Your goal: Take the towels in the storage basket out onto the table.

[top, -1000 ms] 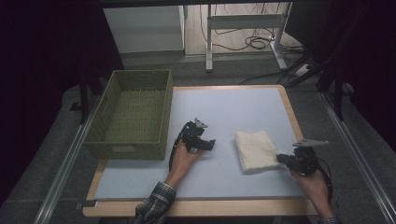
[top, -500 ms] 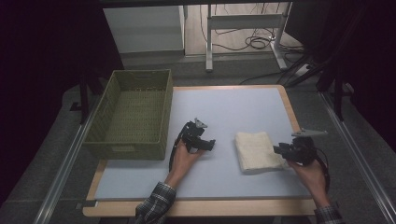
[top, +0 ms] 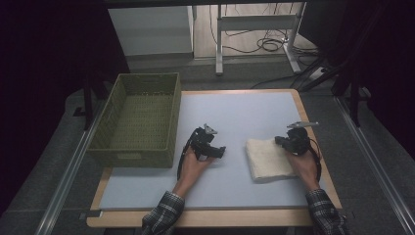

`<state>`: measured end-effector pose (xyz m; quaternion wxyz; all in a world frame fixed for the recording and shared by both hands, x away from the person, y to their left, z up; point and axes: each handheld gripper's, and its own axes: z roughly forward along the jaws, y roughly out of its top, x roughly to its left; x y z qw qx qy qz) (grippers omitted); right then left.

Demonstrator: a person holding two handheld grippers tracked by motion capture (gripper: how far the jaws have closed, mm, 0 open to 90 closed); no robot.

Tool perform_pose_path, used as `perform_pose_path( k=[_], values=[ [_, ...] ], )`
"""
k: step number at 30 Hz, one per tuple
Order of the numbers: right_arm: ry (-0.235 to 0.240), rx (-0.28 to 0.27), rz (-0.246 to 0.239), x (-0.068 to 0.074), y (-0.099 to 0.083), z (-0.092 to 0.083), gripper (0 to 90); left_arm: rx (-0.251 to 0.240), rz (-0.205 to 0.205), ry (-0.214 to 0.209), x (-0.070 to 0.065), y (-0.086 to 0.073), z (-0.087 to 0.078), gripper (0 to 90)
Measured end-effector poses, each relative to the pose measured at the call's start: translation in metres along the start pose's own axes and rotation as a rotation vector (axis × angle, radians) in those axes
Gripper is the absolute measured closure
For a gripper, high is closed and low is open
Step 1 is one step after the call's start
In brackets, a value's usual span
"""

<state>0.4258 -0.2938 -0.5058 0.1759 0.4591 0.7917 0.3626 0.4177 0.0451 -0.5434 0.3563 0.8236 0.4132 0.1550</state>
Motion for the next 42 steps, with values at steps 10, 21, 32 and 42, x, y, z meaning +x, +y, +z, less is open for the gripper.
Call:
perform_pose_path(
  k=[10,21,32,42],
  values=[
    [-0.002,-0.015,0.056,-0.014,-0.012,-0.009,72.6,0.016,-0.014,-0.025,-0.001,0.009,-0.001,14.8],
    [0.016,-0.001,-0.006,0.003,-0.025,-0.058,59.5,-0.023,0.120,-0.111,-0.068,0.078,0.017,12.7],
    [0.027,0.056,0.033,0.012,-0.063,-0.077,46.9,0.031,0.069,-0.105,-0.063,0.063,0.052,13.0],
    [-0.022,0.113,0.005,0.035,-0.069,-0.062,57.3,0.015,0.114,-0.071,-0.064,0.064,0.043,13.4]
  ],
)
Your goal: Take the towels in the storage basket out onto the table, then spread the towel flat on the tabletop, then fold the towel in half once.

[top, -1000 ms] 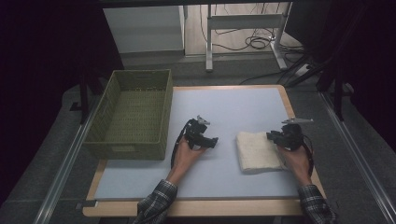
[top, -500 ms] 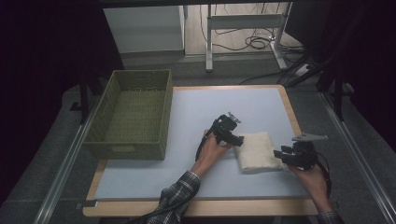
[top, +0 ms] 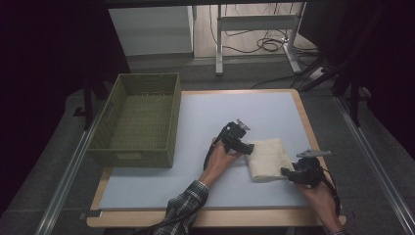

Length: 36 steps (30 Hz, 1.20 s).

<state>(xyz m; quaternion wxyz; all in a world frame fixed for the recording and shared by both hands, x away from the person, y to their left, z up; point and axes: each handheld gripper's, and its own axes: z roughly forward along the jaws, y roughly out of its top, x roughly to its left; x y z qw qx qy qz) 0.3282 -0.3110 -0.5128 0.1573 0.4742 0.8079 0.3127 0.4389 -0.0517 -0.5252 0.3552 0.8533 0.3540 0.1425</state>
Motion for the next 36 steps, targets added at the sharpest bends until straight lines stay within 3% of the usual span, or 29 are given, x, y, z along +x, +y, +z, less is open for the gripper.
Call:
perform_pose_path(
  k=[3,4,5,8,10,13,19,22,26,36],
  values=[
    [0.030,0.006,0.027,-0.002,0.000,-0.001,68.9,-0.017,-0.001,0.004,0.005,0.000,-0.014,15.5],
    [0.030,0.006,0.027,-0.002,0.000,-0.001,68.9,-0.017,-0.001,0.004,0.005,0.000,-0.014,17.1],
    [0.096,0.006,0.059,-0.005,0.000,0.000,79.3,-0.015,0.000,-0.004,0.007,-0.002,-0.017,18.6],
    [0.136,0.003,0.094,-0.011,-0.002,0.001,81.2,-0.007,-0.013,-0.041,0.010,-0.006,-0.015,23.0],
    [0.152,-0.002,0.100,-0.012,-0.002,0.001,81.3,0.000,-0.018,-0.044,0.010,-0.007,-0.012,24.7],
    [0.152,0.000,0.093,-0.012,-0.002,0.001,81.2,0.011,-0.023,-0.083,0.008,-0.008,-0.004,27.9],
    [0.155,0.004,0.071,-0.013,-0.001,0.000,81.3,-0.001,-0.005,-0.148,0.000,-0.009,-0.004,52.9],
    [0.160,0.000,0.071,-0.012,-0.001,0.000,81.4,0.019,-0.012,-0.198,-0.002,-0.007,-0.005,73.3],
    [0.166,-0.008,0.067,-0.012,-0.001,-0.001,81.4,0.008,0.015,-0.183,-0.005,-0.007,-0.006,81.8],
    [0.202,-0.040,0.062,-0.009,0.004,-0.006,81.4,-0.018,0.013,-0.162,0.004,-0.006,-0.018,83.0]
  ],
)
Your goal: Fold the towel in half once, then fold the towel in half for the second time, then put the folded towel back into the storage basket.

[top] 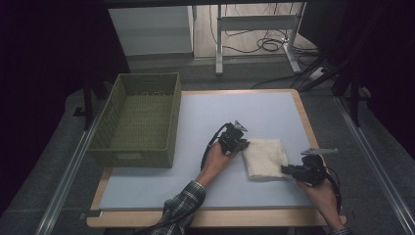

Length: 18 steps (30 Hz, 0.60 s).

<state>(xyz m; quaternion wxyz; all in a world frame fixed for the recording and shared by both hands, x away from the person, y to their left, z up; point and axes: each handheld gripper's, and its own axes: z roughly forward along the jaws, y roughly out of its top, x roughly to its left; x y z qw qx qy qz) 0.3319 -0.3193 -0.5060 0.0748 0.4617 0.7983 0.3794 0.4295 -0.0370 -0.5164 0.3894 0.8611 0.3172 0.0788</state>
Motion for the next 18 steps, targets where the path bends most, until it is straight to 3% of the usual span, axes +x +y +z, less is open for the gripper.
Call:
perform_pose_path(
  k=[18],
  values=[
    [0.049,-0.023,-0.048,0.021,0.024,0.006,81.3,-0.021,-0.022,0.047,0.016,-0.001,-0.034,82.9]
  ],
)
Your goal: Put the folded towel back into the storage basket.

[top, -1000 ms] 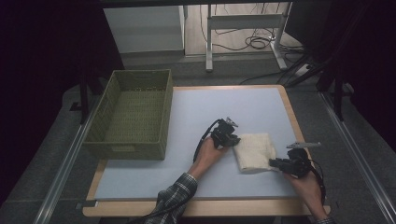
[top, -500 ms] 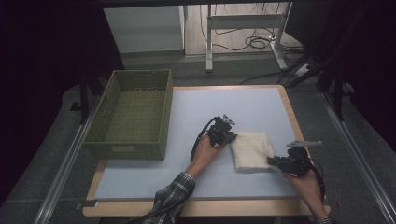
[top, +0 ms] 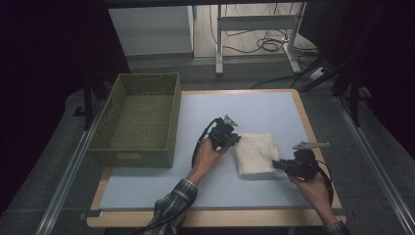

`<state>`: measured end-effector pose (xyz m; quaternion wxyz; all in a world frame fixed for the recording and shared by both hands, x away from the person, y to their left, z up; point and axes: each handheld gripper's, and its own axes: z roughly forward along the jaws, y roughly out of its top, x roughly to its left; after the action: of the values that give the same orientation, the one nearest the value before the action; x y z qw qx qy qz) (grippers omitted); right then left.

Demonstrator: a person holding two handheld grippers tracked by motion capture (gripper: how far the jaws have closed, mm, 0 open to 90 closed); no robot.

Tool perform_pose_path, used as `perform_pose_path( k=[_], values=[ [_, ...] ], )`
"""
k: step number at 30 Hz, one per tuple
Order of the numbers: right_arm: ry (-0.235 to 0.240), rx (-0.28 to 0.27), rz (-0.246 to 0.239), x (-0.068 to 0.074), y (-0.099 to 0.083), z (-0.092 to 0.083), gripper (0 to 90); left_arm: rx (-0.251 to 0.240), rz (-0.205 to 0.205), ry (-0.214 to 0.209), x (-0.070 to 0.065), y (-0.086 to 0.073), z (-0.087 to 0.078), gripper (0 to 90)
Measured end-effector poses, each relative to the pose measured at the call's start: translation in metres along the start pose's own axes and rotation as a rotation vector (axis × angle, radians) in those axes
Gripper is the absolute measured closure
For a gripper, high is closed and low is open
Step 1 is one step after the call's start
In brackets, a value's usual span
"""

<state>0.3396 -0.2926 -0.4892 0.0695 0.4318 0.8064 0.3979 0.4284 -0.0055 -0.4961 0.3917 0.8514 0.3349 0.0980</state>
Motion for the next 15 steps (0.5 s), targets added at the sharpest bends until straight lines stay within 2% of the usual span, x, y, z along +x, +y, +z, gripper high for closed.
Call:
perform_pose_path(
  k=[6,15],
  values=[
    [0.014,-0.005,-0.008,0.005,0.007,0.004,81.3,0.005,-0.006,0.013,0.006,0.000,-0.009,82.8],
    [0.026,-0.013,-0.024,0.013,0.019,0.009,81.3,0.018,0.007,0.055,0.012,0.003,-0.024,82.4]
  ],
)
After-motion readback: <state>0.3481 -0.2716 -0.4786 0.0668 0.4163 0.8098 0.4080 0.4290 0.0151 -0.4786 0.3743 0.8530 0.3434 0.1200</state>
